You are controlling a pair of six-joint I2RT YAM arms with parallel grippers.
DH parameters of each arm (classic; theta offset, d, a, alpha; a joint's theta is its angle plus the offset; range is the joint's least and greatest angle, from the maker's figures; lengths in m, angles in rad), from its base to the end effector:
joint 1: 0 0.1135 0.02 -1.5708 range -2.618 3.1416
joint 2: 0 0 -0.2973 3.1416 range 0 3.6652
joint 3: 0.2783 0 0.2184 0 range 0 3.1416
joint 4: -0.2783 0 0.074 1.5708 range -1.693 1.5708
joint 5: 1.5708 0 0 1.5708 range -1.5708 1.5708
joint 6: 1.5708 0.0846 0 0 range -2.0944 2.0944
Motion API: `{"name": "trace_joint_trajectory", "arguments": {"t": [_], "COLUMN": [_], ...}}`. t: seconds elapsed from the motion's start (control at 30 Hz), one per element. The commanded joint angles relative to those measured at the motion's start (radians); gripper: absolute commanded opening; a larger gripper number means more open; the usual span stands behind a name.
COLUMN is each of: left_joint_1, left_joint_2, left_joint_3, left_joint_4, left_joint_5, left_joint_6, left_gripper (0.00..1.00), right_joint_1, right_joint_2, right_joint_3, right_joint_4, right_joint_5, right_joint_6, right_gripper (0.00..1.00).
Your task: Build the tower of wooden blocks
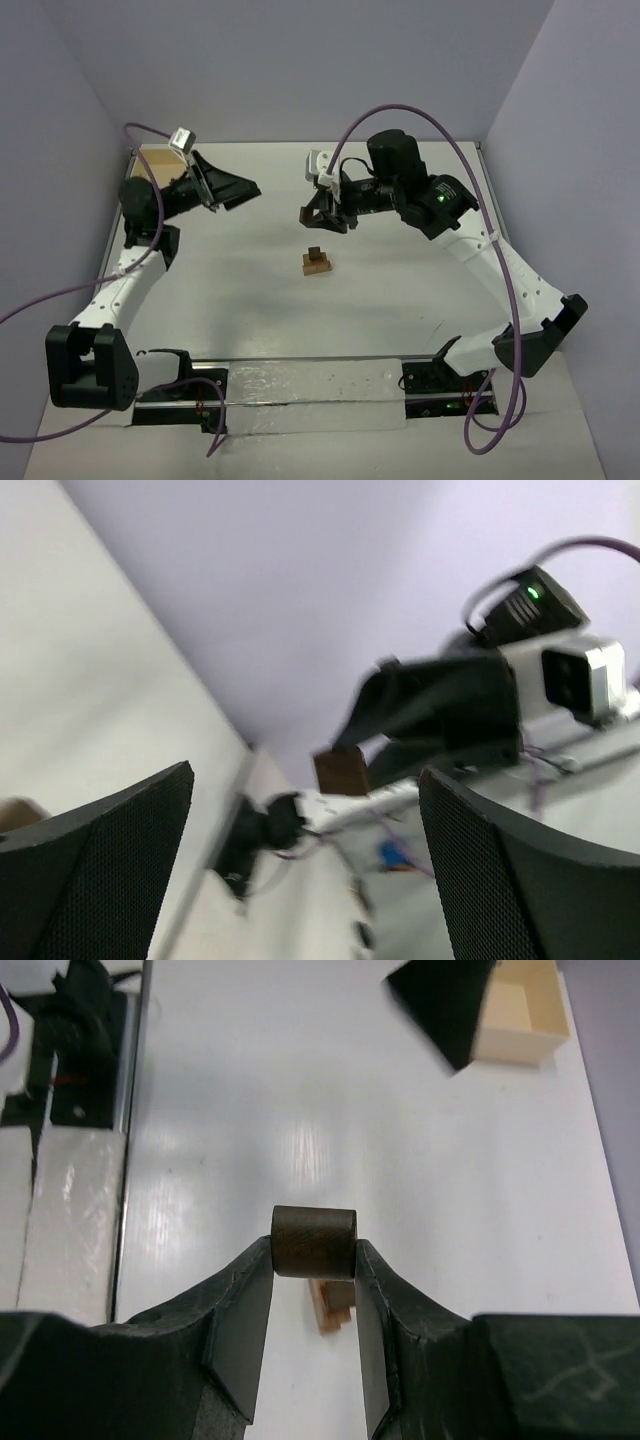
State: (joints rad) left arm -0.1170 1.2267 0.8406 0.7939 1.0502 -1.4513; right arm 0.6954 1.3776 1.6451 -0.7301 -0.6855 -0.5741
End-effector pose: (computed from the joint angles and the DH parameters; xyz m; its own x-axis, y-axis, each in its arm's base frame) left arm 0.2332 -0.1013 0.4159 -0.7960 -0.4037 -0.4510 0.4923 0.0018 -0.8704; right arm 0.1764 0.2169 0.4564 0.2178 -0.3657 -0.9049 -0.9678 0.0390 -0.2488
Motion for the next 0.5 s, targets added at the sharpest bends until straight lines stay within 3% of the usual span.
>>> {"name": "trace_joint_trajectory", "arguments": {"t": [0.0, 0.1, 0.23, 0.47], "left_joint_1": [0.043, 0.065, 0.146, 0.285], "left_joint_2": [0.074, 0.110, 0.114, 0.086], "left_joint_3": [0.418, 0.502, 0.553, 0.473], "left_joint_4": [-1.188, -1.326, -1.394, -1.302], "left_joint_5": [-0.076, -0.157, -0.095, 0.079], "left_joint_6": [0.927, 1.086, 1.211, 1.147], "left_gripper": [0.99, 0.99, 0.99, 0.99], "right_joint_1": [-0.007, -0.008, -0.010, -0.010], "right_joint_2": [0.004, 0.071, 0.244, 0.516], "right_joint_3": [0.003, 0.060, 0.238, 0.462], "right_joint_4": [-0.200, -0.324, -0.549, -0.713], "right_joint_5": [0.149, 0.227, 0.336, 0.394], "right_joint_6": [-0.207, -0.290, -0.355, -0.358], "right_gripper": [0.00, 0.00, 0.00, 0.00]}}
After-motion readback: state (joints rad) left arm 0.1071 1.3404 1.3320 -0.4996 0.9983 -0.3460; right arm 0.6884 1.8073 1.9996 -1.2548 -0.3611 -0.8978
